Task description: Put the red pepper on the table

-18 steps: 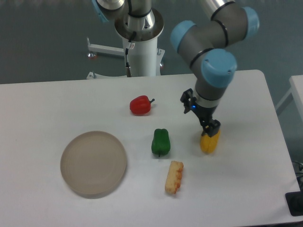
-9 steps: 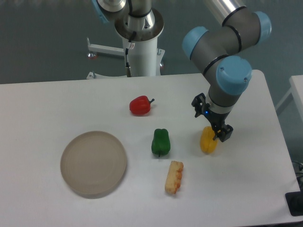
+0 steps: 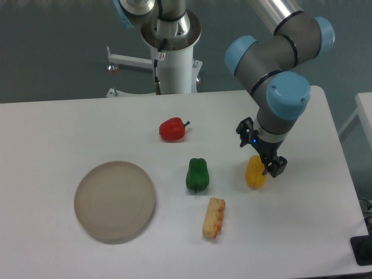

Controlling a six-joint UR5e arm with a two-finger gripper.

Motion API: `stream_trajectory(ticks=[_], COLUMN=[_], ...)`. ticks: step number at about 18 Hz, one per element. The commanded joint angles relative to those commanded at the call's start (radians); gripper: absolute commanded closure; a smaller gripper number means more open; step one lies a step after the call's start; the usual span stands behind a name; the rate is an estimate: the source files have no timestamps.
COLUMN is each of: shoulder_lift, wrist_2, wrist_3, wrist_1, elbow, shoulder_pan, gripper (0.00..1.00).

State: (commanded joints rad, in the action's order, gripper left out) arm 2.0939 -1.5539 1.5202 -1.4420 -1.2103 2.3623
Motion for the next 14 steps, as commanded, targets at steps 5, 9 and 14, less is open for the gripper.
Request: stream_trajectory(ticks=[5, 9, 14], shoulder_lift=[0.002, 0.002, 0.002], wrist_2=[0.025, 0.025, 0.025], wrist_3=[0.005, 0.006, 0.006], wrist_1=[-0.002, -0.002, 0.0], elbow=[-0.002, -0.005, -0.006], shoulder_pan=[0.002, 0.003, 0.005], gripper=[0.0, 0.0, 0.0])
